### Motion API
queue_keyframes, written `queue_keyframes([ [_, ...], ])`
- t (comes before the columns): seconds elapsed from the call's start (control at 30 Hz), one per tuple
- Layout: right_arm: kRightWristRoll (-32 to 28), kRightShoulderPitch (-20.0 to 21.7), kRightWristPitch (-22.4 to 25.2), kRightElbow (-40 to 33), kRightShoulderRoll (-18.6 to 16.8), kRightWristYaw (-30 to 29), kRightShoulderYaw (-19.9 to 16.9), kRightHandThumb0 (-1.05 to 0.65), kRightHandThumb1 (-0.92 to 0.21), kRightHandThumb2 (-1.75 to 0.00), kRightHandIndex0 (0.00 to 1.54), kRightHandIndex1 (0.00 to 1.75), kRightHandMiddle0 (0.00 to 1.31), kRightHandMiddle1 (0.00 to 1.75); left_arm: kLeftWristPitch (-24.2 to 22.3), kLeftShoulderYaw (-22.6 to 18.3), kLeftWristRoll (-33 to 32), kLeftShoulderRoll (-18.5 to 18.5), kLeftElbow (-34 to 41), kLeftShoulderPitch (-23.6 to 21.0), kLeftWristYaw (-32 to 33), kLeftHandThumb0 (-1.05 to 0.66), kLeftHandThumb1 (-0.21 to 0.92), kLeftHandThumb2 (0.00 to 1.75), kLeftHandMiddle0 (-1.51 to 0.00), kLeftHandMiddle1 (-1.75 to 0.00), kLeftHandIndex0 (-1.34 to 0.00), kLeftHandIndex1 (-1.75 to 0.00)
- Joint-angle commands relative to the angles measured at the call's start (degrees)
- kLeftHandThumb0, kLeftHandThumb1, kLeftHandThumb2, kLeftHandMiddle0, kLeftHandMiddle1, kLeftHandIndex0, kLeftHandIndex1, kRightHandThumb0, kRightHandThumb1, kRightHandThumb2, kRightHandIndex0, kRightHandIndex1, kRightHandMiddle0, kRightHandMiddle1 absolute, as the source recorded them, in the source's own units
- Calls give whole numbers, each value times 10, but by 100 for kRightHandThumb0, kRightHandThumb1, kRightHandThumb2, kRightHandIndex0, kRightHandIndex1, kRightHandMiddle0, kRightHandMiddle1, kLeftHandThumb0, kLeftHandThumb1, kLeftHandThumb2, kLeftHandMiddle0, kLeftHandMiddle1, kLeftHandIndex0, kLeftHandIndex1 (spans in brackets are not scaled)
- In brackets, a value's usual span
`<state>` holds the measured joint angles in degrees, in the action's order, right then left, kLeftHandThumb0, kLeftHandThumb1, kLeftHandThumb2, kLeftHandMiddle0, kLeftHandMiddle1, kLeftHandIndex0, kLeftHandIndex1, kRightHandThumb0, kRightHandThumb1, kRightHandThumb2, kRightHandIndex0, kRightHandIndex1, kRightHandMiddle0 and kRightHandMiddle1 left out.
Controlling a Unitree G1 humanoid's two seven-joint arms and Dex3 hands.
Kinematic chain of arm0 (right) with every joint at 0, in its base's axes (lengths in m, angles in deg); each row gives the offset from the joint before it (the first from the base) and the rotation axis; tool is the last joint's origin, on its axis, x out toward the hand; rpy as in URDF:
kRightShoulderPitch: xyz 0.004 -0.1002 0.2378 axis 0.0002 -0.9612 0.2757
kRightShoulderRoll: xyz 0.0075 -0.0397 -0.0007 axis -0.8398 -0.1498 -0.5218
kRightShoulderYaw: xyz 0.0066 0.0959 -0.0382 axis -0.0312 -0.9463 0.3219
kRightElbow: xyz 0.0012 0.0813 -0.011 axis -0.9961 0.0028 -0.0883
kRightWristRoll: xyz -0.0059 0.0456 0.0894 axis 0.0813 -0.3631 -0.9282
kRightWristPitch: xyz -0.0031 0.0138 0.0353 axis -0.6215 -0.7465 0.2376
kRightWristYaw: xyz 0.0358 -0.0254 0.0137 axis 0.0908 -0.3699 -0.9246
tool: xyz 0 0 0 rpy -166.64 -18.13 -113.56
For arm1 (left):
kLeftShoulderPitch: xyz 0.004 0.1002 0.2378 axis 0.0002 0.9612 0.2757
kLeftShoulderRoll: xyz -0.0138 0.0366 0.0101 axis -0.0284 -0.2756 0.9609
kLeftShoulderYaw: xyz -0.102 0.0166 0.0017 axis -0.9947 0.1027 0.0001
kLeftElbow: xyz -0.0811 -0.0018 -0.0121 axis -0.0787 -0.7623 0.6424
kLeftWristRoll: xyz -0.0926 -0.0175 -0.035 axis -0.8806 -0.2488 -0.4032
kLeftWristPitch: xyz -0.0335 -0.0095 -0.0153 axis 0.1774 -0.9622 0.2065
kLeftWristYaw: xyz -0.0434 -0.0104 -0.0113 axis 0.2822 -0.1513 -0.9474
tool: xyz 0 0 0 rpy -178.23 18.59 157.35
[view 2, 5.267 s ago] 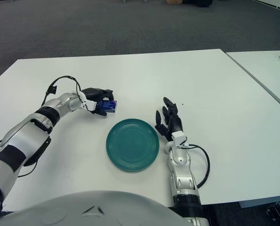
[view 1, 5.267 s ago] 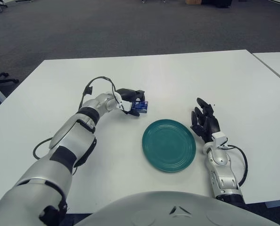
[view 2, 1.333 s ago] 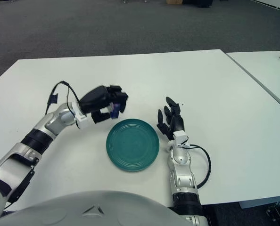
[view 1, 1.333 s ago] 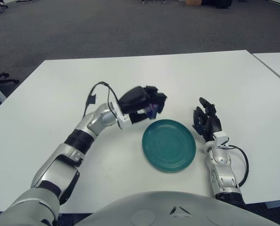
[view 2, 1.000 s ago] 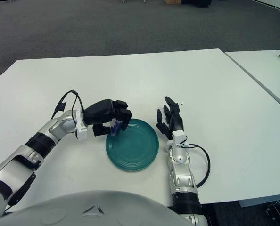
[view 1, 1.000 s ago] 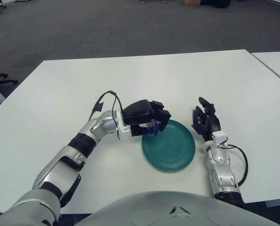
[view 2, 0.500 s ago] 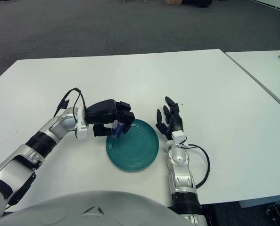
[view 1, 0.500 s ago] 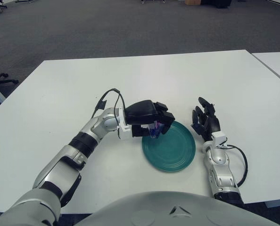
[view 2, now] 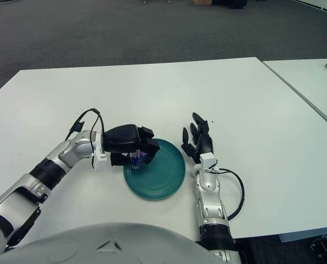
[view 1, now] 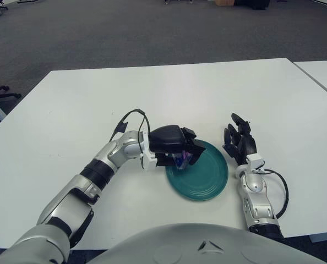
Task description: Put the gum into the plate.
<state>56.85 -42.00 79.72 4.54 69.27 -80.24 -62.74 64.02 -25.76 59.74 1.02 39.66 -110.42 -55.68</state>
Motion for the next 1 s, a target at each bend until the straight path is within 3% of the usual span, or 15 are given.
queue_keyframes([
  [0.0, -7, -22, 37, 45, -7, 8, 4, -67, -92, -72, 31, 1, 0, 51, -6, -1, 11, -11, 21, -5, -8, -57, 84, 52, -27, -68, -10, -116],
  [0.03, -7, -21, 37, 47, -7, 9, 4, -66, -92, -72, 31, 0, 0, 51, -7, -1, 11, -12, 23, -5, -10, -71, 87, 47, -23, -49, -6, -95],
  [0.13, -6, -19, 36, 50, -6, 11, 4, -63, -92, -72, 31, 0, 0, 50, -8, 0, 11, -14, 26, -4, -13, -90, 90, 42, -17, -22, -2, -65],
  [0.17, -6, -19, 35, 52, -5, 12, 5, -63, -92, -72, 31, 0, 0, 50, -5, -1, 13, -15, 21, -5, -11, -93, 91, 42, -16, -19, -2, -61],
  [0.27, -1, -16, 28, 58, -4, 10, 6, -62, -92, -75, 30, 0, 0, 50, 19, -2, 29, -17, -14, -10, 10, -102, 92, 54, -5, -5, 0, -22],
  [0.33, 5, -12, 26, 65, -3, 6, 6, -61, -92, -76, 30, 0, 0, 50, 23, -3, 29, -14, -16, -13, 13, -103, 92, 59, -2, -3, 0, -12],
  [0.53, -4, -3, 20, 81, -4, 9, 2, -62, -92, -80, 29, 0, 0, 49, 53, -5, 46, -5, -48, -25, 41, -105, 92, 68, 0, 0, 0, -1],
  [0.97, -13, -3, -9, 92, 0, 23, -1, -61, -92, -84, 29, 0, 0, 55, 85, -10, 69, 11, -102, -46, 95, -105, 92, 69, 0, 0, 0, 0],
])
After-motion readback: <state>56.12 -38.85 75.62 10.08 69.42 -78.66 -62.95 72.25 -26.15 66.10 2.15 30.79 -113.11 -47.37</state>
